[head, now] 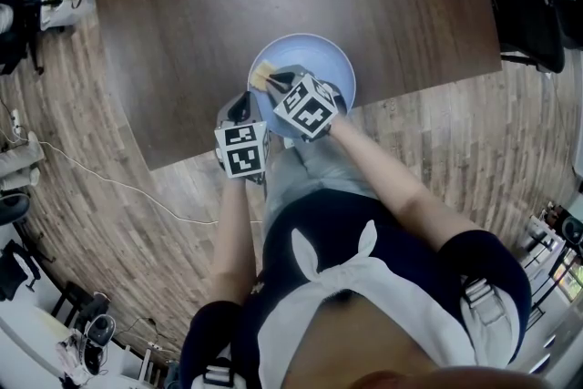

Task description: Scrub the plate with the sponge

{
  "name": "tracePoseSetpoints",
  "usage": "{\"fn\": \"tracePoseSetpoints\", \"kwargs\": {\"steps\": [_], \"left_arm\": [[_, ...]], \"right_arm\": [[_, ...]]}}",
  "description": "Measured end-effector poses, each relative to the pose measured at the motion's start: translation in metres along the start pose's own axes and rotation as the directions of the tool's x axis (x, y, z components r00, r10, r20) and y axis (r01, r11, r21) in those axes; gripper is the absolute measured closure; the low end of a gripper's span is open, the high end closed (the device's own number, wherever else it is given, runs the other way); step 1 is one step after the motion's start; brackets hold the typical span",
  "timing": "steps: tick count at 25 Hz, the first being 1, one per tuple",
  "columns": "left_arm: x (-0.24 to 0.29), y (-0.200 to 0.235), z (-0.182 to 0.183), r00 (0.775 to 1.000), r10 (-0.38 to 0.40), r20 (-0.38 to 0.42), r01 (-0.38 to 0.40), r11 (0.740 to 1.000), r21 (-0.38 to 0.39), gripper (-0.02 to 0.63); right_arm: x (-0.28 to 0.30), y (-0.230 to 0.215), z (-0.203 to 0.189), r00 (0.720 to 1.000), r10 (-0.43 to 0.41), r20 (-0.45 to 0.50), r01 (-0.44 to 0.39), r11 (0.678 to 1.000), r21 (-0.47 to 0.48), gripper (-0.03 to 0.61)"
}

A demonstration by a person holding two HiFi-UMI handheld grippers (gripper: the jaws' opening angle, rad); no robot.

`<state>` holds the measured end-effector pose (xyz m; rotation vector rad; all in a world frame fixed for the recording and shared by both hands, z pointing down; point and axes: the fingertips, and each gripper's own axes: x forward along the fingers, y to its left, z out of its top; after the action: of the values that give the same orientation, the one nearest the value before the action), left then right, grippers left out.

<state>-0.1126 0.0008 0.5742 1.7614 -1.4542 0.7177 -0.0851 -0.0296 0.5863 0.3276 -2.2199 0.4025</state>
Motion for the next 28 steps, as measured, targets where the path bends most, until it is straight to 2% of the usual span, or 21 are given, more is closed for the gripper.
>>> {"fn": "tracePoseSetpoints", "kwargs": {"steps": [12, 17, 28], "left_arm": [[0.000, -0.001, -0.001, 1.000, 0.009, 0.000, -0.009, 1.000, 0.013, 0.615], [-0.001, -0.001, -0.001, 1.000, 0.012, -0.002, -0.012, 1.000, 0.016, 0.615], [-0.002, -0.001, -0.002, 1.000, 0.018, -0.007, -0.018, 1.000, 0.024, 0.615]], "right_arm": [[0.001, 0.017, -0.005, 0.997, 0.069, -0.044, -0.075, 0.987, -0.144, 0.557], [-0.001, 0.015, -0.006, 0.997, 0.075, -0.036, -0.079, 0.990, -0.116, 0.555], [-0.005, 0.001, -0.007, 1.000, 0.007, -0.022, -0.008, 0.999, -0.042, 0.555]]}}
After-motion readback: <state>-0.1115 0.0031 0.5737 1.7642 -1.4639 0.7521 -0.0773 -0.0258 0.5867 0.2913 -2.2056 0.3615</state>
